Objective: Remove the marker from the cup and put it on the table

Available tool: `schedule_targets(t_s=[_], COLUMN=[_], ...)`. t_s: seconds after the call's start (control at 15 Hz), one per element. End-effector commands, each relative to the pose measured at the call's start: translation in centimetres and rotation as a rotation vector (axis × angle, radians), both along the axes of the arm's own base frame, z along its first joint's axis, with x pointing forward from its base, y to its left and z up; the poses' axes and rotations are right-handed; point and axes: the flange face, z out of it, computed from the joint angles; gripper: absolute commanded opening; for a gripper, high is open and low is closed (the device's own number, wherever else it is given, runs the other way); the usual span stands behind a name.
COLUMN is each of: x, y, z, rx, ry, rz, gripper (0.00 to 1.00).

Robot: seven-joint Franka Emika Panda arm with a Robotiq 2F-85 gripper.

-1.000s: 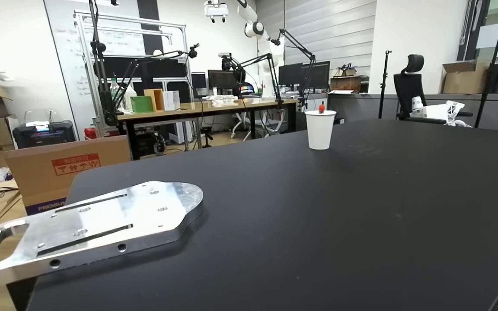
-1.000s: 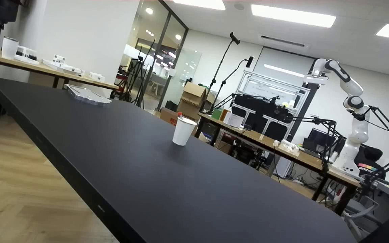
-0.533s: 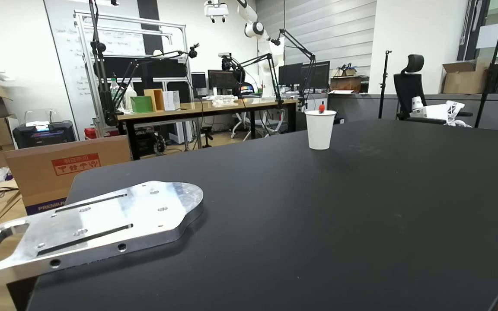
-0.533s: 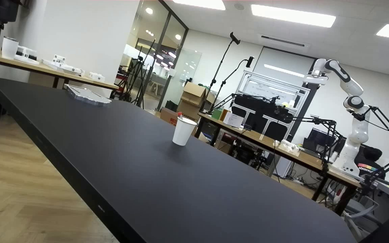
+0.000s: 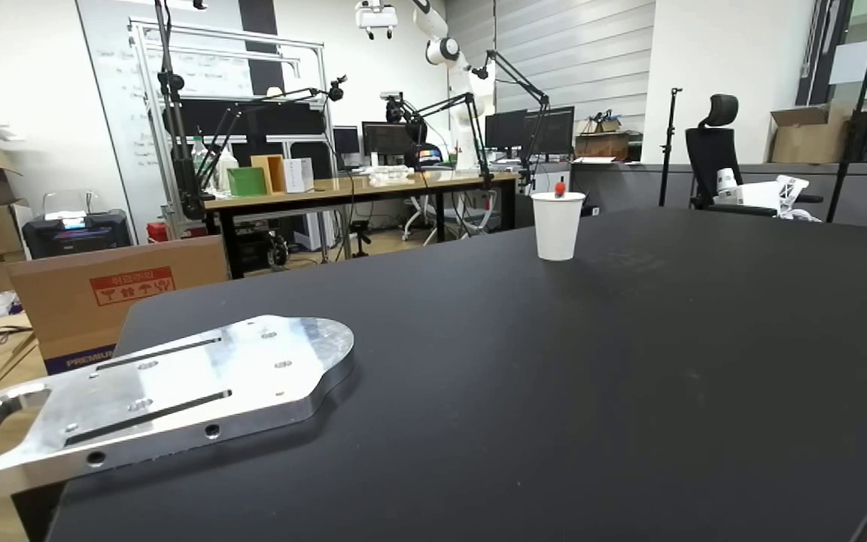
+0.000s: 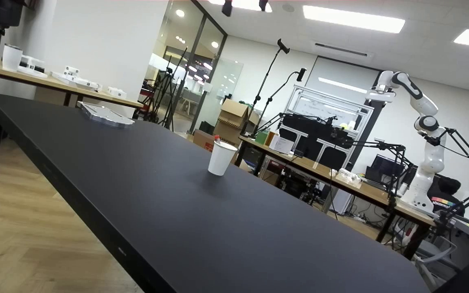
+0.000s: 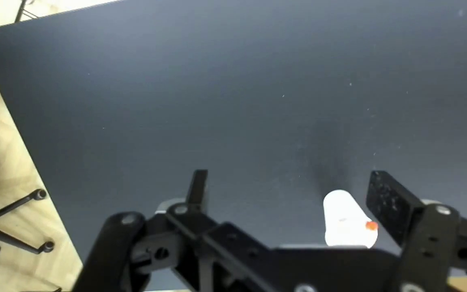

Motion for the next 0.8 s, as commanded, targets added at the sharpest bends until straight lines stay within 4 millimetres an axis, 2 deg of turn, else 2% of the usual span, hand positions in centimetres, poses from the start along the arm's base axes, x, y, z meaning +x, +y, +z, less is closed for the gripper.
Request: schedule_targets(t_s=[0.0,0.2,0.6,0.67,0.73], x=[6.3,10.5,17.9,15.5,16.2], y=[-3.4,-3.9,-0.6,-1.4,-1.1], z=[0.5,-0.9,-3.9,-4.2,-4.7], rx=[0.080,0.186,0.417,0.358,0.364], ry=[-0.034,-0.062,-0.024,-0.043,-0.038], rz=[-0.172,-0.288,-0.492,-0.422,-0.421], gripper=[1.00,1.00,1.00,1.00,1.00])
